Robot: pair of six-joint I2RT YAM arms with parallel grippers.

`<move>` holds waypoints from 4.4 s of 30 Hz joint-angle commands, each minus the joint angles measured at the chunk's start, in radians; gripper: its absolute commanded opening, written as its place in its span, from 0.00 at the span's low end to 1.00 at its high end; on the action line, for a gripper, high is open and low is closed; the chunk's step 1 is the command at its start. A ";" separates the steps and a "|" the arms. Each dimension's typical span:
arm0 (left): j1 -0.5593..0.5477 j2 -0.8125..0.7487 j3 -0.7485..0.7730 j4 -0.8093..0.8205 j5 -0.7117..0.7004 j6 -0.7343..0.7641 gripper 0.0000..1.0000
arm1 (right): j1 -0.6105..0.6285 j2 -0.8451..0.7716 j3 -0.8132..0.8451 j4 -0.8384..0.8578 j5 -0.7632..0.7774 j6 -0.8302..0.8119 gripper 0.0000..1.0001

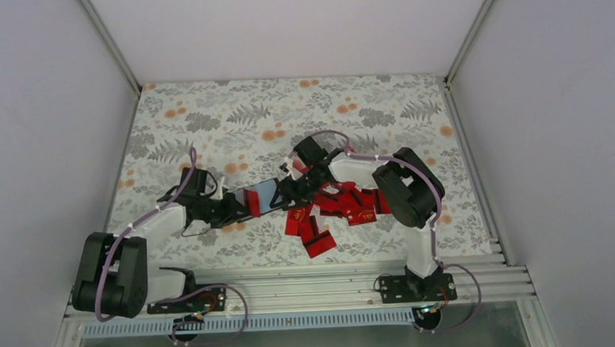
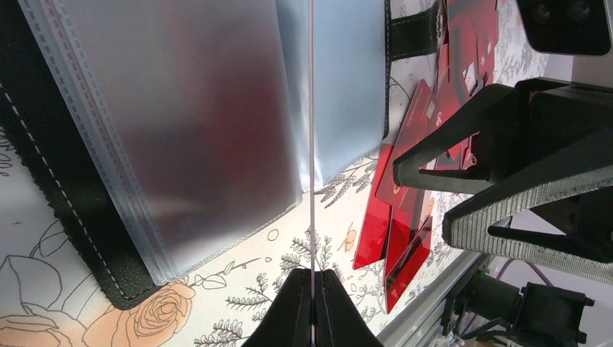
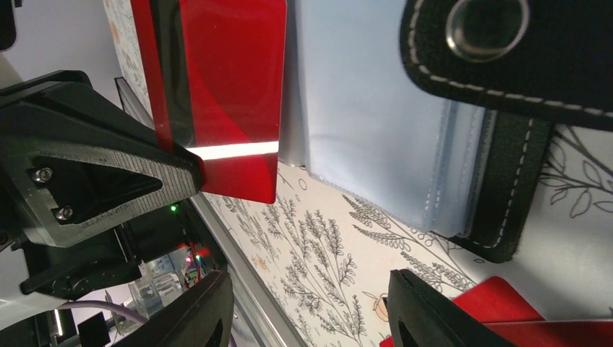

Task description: Put the credit cards into the card holder

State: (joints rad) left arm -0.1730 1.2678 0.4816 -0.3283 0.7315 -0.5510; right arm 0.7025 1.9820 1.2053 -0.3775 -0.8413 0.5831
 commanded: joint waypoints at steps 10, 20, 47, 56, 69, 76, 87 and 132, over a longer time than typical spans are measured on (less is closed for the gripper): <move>0.013 0.079 0.016 0.028 0.055 0.059 0.02 | -0.006 0.025 -0.016 0.025 0.002 0.017 0.54; 0.018 0.042 0.034 -0.013 0.003 0.035 0.02 | -0.006 0.024 -0.017 0.013 0.015 0.017 0.54; 0.017 0.107 0.017 0.061 0.035 0.005 0.02 | -0.013 0.052 -0.023 -0.008 -0.002 -0.028 0.54; 0.016 0.142 0.036 0.087 0.054 0.002 0.02 | -0.024 0.068 -0.024 -0.009 -0.011 -0.041 0.54; 0.014 0.178 0.076 0.071 0.070 0.035 0.02 | -0.050 0.117 -0.008 0.007 -0.009 -0.052 0.53; 0.009 0.213 0.097 0.068 0.079 0.056 0.02 | -0.065 0.142 0.002 0.005 -0.014 -0.062 0.53; 0.005 0.276 0.138 0.081 0.093 0.078 0.02 | -0.076 0.171 0.024 -0.023 -0.022 -0.091 0.51; -0.100 0.329 0.100 0.242 0.020 0.014 0.10 | -0.095 0.193 0.059 -0.057 -0.044 -0.138 0.51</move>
State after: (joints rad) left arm -0.2550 1.5852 0.5636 -0.0231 0.7769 -0.5663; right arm 0.6228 2.1326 1.2587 -0.4278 -1.0355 0.4835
